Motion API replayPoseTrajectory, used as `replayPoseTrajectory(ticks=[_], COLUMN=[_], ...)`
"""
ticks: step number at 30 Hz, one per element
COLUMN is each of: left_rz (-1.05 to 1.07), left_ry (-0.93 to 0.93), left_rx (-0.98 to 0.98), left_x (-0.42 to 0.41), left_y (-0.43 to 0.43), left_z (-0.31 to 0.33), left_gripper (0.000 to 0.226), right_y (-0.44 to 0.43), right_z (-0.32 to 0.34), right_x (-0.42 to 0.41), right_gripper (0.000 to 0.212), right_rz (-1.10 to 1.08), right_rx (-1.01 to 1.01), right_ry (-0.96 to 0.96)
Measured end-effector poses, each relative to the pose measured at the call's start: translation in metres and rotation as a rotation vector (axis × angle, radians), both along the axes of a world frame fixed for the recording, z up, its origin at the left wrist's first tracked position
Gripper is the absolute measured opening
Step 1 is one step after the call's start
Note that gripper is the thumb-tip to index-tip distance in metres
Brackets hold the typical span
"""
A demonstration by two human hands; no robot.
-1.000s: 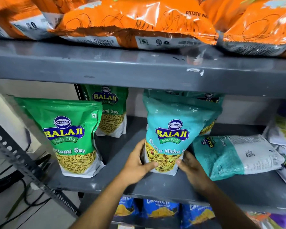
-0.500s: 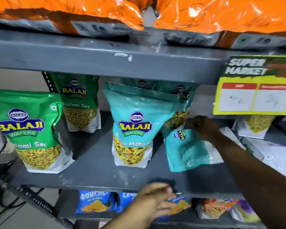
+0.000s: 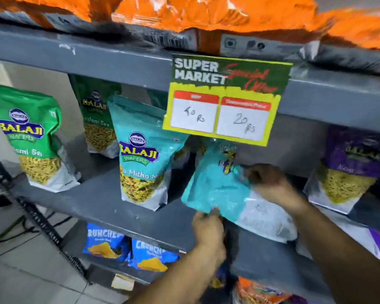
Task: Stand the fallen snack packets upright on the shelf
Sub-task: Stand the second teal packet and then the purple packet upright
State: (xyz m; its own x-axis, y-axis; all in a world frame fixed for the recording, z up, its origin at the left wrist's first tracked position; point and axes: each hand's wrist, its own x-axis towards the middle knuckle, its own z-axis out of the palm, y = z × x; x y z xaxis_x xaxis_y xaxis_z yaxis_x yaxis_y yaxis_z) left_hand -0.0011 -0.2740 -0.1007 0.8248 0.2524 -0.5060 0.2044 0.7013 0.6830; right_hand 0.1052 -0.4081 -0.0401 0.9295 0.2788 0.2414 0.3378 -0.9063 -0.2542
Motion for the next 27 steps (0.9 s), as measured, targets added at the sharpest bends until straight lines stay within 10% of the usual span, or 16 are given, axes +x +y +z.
replayPoseTrajectory(ticks=[5, 11, 18, 27], left_rz=[0.191, -0.026, -0.132, -0.018], left_ry=[-0.400, -0.551, -0.516, -0.557], left_rx=[0.418, 0.578, 0.507, 1.073], left_x=[0.023, 0.061, 0.073, 0.018], left_y=[0.022, 0.056, 0.066, 0.058], left_z=[0.056, 0.070, 0.036, 0.039], left_gripper=[0.032, 0.023, 0.018, 0.021], right_y=[-0.020, 0.011, 0.028, 0.091], right_z=[0.003, -0.039, -0.066, -0.104], right_x=[-0.028, -0.057, -0.071, -0.135], right_gripper=[0.024, 0.023, 0.020, 0.100], right_rz=[-0.078, -0.249, -0.316, -0.211], right_rx=[0.701, 1.027, 1.072, 0.718], right_ry=[-0.122, -0.185, -0.195, -0.147])
